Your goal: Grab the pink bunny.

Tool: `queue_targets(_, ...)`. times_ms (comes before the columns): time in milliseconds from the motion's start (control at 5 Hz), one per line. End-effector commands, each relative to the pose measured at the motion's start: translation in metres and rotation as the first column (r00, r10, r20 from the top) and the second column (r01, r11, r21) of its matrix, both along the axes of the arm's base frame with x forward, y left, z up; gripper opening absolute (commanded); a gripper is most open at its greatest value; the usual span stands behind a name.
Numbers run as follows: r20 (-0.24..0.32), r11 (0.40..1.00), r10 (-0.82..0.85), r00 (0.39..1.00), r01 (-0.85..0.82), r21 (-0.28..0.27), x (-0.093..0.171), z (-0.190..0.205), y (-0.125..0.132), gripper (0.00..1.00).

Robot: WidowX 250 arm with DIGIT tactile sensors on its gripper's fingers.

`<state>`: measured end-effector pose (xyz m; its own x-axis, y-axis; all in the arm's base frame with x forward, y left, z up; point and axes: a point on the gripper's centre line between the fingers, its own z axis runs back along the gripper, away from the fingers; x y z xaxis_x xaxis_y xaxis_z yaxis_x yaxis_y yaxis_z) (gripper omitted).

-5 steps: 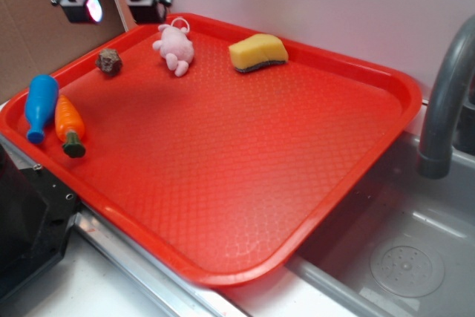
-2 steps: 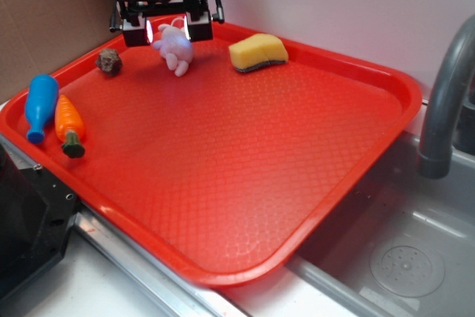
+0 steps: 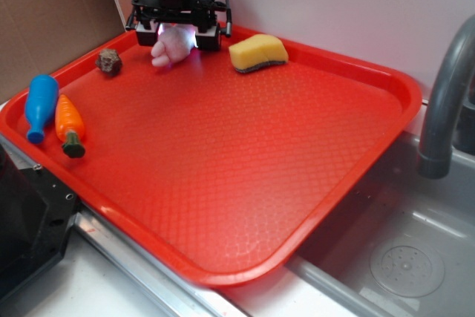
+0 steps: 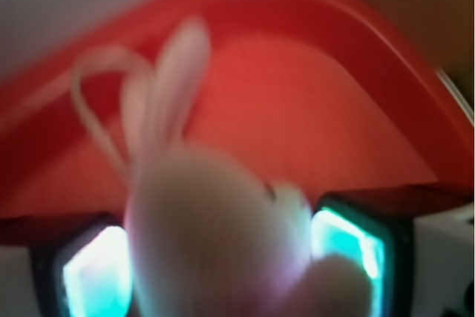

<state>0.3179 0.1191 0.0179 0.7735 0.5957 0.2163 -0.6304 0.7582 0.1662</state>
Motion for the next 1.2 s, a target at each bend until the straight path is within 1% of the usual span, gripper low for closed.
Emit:
queue_targets(0,0.062,0.934,-0.201,0.978,0.210,-0.290,-0.020,0.074,-0.035,0.00)
queue_targets(200,0.176,0.861,-0.326,0.929,0.369,-0.350,-0.040,0.124,-0.071,0.00)
queue_targets(400,0.248,0.770,-0.522,0.816,0.576,-0.276,-0.049,0.158,-0.112,0.00)
queue_targets(600,0.269,0.632,-0.699,0.663,0.748,-0.202,-0.064,0.182,-0.160,0.00)
queue_targets(800,0.244,0.590,-0.757,0.606,0.795,-0.143,-0.083,0.188,-0.177,0.00)
queue_targets(1000,0.229,0.642,-0.716,0.660,0.751,-0.156,-0.104,0.190,-0.160,0.00)
